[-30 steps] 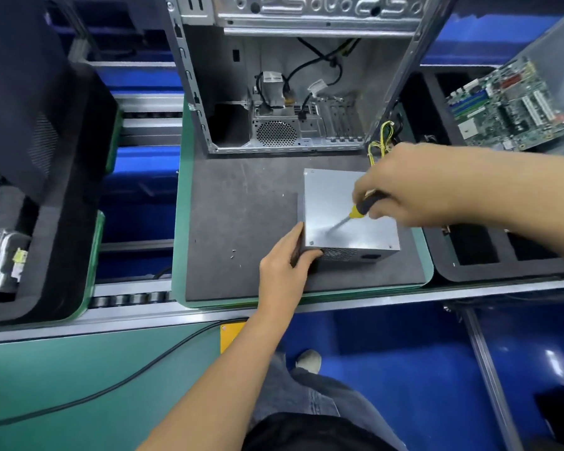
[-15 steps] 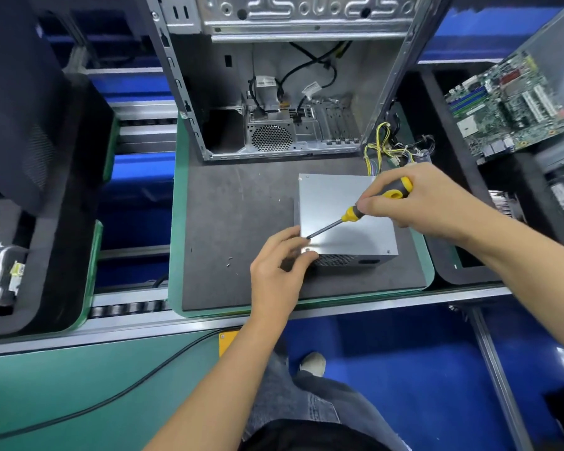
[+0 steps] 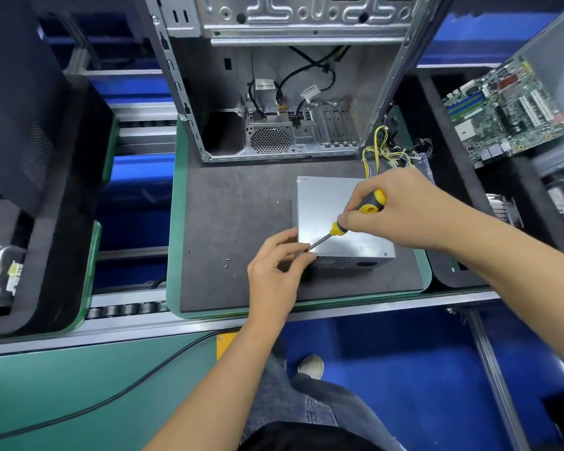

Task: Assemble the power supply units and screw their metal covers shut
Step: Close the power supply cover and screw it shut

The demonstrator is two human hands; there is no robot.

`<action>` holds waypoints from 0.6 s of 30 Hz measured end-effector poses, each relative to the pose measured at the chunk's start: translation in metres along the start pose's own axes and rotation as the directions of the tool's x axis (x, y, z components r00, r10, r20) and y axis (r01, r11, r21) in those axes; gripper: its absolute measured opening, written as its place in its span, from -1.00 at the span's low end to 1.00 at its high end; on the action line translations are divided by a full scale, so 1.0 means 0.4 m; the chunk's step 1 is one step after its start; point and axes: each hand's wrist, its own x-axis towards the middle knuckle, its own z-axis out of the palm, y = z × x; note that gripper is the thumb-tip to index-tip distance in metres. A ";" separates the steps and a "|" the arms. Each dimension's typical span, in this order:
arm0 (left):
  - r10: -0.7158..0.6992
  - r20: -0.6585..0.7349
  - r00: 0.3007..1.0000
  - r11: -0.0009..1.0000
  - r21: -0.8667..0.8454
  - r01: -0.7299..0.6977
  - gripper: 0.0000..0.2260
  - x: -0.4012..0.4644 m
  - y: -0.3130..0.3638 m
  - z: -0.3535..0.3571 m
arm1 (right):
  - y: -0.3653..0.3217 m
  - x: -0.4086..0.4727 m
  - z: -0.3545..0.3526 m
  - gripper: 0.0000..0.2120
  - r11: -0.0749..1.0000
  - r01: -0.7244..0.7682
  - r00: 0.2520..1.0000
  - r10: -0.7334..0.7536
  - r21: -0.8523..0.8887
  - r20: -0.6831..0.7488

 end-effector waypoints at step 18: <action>-0.030 0.026 0.999 0.999 -0.027 0.030 -0.90 0.001 0.001 -0.004 | -0.070 -0.003 -0.001 -0.71 0.933 -0.012 1.000 0.017 -0.361 0.010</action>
